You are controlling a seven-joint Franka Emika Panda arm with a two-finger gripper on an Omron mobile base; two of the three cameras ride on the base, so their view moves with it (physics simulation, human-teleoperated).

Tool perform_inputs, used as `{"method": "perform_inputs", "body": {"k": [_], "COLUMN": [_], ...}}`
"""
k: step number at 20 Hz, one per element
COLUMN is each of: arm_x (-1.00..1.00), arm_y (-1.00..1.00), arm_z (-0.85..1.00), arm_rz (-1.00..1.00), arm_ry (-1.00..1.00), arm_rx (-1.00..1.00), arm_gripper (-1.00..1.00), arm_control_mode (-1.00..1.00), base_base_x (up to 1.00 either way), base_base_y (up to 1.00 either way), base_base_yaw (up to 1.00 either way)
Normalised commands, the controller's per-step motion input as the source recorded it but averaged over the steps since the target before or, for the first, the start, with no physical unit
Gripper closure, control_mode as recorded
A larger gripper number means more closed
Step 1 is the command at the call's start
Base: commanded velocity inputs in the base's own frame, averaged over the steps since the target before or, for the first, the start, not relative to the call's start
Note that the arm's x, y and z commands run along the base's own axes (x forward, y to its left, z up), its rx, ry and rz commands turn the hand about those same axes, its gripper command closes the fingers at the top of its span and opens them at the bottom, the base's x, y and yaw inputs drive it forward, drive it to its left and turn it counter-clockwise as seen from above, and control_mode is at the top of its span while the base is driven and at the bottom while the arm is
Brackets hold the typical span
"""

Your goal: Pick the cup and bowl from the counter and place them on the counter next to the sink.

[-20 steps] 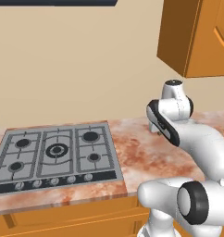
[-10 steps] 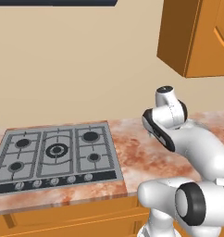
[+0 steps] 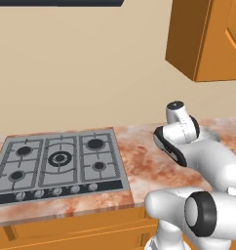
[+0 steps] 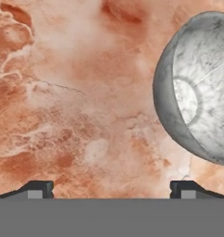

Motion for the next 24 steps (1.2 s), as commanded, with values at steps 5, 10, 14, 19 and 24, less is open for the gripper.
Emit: {"method": "perform_inputs", "body": {"k": [5,10,14,19,24], "arm_x": [0.01,0.00,0.00,0.00,0.05], "arm_y": [-0.03,0.00,0.00,0.00,0.00], "arm_z": [0.01,0.00,0.01,0.23,0.25], "arm_rz": [0.03,0.08,0.08,0.05,0.00], "arm_ry": [-0.04,-0.04,-0.11,-0.12,-0.08], "arm_rx": [-0.01,-0.03,-0.03,0.00,0.00], "arm_gripper": [-1.00,-1.00,-1.00,-1.00,-1.00], "arm_control_mode": [-1.00,-1.00,-1.00,-1.00,-1.00], "base_base_x": [0.00,0.00,0.00,0.00,0.00], "base_base_y": [0.00,0.00,0.00,0.00,0.00], "base_base_yaw": [0.00,0.00,0.00,0.00,0.00]}}
